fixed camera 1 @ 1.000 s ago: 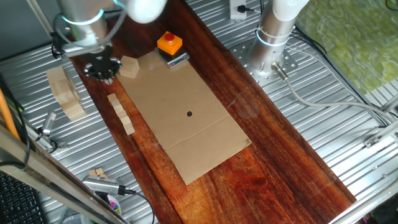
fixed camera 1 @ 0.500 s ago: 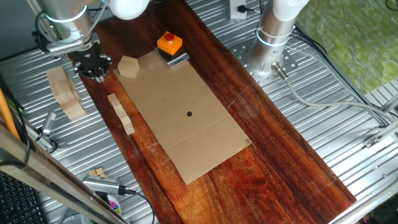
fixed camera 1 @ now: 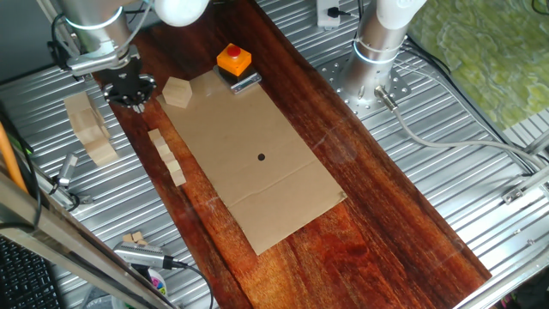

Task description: Stack the blocks into a pyramid shape

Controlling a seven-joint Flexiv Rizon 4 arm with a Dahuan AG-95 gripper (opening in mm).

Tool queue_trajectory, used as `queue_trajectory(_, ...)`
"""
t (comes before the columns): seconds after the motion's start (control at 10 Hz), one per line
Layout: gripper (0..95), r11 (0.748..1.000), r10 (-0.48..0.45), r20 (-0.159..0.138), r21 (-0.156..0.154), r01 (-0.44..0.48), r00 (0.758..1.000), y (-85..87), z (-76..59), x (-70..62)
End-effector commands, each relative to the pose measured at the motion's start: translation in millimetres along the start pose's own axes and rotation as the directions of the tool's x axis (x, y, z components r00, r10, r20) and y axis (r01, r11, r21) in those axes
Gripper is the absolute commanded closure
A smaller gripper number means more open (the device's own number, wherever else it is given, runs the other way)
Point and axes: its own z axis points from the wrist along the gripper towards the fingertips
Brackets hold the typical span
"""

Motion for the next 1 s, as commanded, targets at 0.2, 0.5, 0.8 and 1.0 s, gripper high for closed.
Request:
queue_trajectory(0.2, 95.0, 1.0, 0.011, -0.021, 0.006, -0.011, 1.0, 0.2, -0.6, -0.3)
queue_trajectory(0.5, 95.0, 0.999, 0.034, -0.027, 0.003, -0.034, 0.999, 0.2, -0.6, -0.3)
queue_trajectory(0.8, 95.0, 1.0, 0.014, -0.033, -0.002, -0.014, 0.999, 0.2, -0.6, -0.3)
queue_trajectory(1.0, 95.0, 1.0, -0.021, -0.028, -0.001, 0.021, 0.999, 0.2, -0.6, -0.3)
